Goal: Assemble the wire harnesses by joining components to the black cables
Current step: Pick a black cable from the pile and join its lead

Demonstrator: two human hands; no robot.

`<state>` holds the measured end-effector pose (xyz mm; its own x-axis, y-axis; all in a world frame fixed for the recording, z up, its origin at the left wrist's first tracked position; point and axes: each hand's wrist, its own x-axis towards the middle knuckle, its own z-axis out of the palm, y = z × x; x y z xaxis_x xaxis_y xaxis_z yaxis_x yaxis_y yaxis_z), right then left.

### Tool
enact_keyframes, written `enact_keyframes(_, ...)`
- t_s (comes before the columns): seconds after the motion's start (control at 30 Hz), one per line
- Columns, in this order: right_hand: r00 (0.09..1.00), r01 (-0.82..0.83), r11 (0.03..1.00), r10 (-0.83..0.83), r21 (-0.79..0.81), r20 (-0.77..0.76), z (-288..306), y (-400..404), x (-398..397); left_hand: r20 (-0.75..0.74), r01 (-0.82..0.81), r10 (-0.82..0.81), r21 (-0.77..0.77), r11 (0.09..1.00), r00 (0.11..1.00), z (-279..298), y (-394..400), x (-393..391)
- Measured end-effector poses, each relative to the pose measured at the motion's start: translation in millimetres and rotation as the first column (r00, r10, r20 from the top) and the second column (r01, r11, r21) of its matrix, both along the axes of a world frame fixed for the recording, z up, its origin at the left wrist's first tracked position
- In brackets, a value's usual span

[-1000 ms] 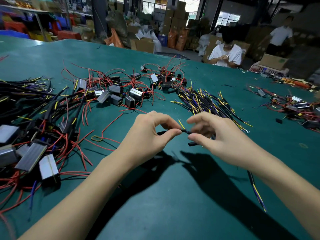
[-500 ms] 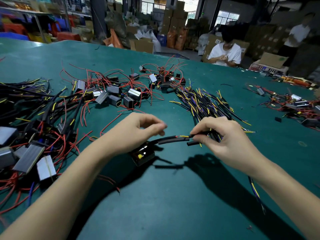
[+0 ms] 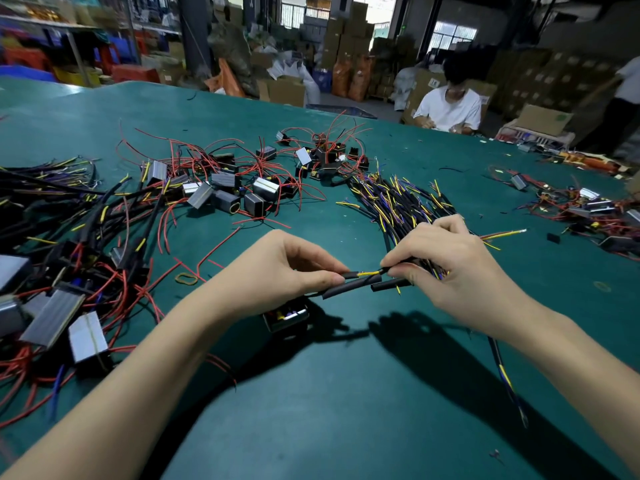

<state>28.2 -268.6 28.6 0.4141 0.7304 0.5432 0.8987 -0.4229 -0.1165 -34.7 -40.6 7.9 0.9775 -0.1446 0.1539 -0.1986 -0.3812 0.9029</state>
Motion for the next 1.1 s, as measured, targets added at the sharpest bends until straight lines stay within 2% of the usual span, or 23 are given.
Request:
enact_keyframes(0.2, 0.997, -0.011, 0.996, 0.018, -0.093, 0.077, 3.8, -5.1, 1.1, 0.059, 0.009, -0.006, -0.057, 0.998, 0.998, 1.8, -9.5, -0.7)
enact_keyframes(0.37, 0.996, -0.032, 0.997, 0.038, -0.075, 0.079, 4.0, -6.8, 0.8, 0.109, 0.033, -0.023, -0.095, 0.995, 0.994, 2.2, -15.5, -3.9)
enact_keyframes(0.5, 0.992, -0.048, 0.992, 0.062, -0.119, 0.114, 2.9, -2.6, 1.0, 0.162, 0.018, -0.007, -0.063, 0.998, 0.987, -0.5, -17.7, -2.6)
enact_keyframes(0.63, 0.995, -0.069, 0.997, 0.072, -0.042, 0.068, 4.0, 1.2, 0.7, 0.203, -0.012, 0.021, -0.045, 0.999, 0.979, -0.3, -16.3, -1.5)
enact_keyframes(0.8, 0.988, -0.091, 0.994, 0.098, -0.066, 0.117, 0.9, 0.6, -1.2, 0.274, -0.008, -0.004, 0.045, 0.999, 0.962, -3.3, -20.4, -3.7)
enact_keyframes(0.87, 0.991, -0.09, 0.996, 0.092, -0.029, 0.1, -0.6, -0.9, -3.5, 0.289, -0.02, 0.01, 0.031, 0.999, 0.957, -6.6, -23.7, -3.7)
enact_keyframes(0.97, 0.995, -0.092, 0.996, 0.091, 0.016, 0.051, -2.0, 2.0, -5.4, 0.275, -0.05, 0.036, 0.045, 0.998, 0.961, -11.3, -27.2, -1.8)
enact_keyframes(1.1, 0.997, -0.065, 0.997, 0.066, -0.031, 0.048, -1.4, 8.3, -0.2, 0.212, -0.066, 0.041, 0.113, 0.991, 0.976, -8.3, -19.8, 0.2)
